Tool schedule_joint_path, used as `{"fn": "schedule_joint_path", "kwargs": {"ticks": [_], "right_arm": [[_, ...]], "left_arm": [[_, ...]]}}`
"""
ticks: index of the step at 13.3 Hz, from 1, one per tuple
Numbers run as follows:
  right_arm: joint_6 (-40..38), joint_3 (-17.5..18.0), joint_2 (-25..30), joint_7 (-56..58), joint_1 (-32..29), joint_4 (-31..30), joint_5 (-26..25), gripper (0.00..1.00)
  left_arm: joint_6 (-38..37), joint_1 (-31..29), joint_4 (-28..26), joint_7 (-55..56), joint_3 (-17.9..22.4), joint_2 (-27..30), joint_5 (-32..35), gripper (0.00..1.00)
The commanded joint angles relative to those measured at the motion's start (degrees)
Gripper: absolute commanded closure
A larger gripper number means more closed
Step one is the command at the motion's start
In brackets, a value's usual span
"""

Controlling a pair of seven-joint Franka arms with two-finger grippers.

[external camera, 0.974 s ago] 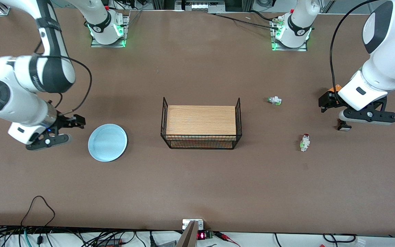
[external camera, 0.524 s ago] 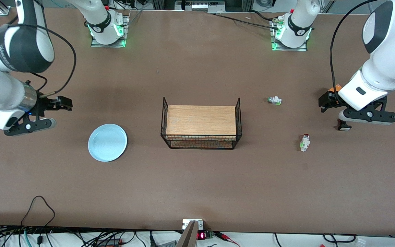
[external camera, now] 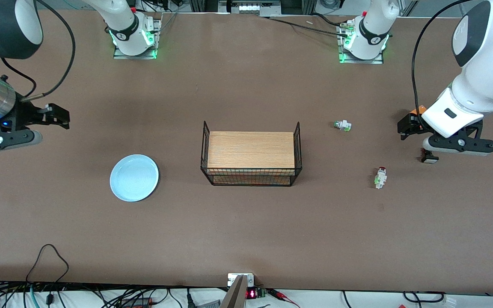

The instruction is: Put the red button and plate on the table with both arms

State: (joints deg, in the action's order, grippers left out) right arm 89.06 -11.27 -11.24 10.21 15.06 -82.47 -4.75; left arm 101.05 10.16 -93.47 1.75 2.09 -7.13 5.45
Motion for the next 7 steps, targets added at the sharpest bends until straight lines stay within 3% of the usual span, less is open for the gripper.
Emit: {"fn": "schedule_joint_path", "kwargs": {"ticks": [1,7], "right_arm": [[-2.75,0.9,1.04,0.07,-1.0,1.17,-1.23,0.0],[-2.13,0.98,4.46,-0.37,-4.25,0.21,3.08,0.0]], "left_arm": [[-2.08,0.03,0.92,-1.48,0.1,0.53,-1.58,0.0],[-2.61,0.03,0.92,-1.48,0.1,0.54,-1.58,0.0]]}}
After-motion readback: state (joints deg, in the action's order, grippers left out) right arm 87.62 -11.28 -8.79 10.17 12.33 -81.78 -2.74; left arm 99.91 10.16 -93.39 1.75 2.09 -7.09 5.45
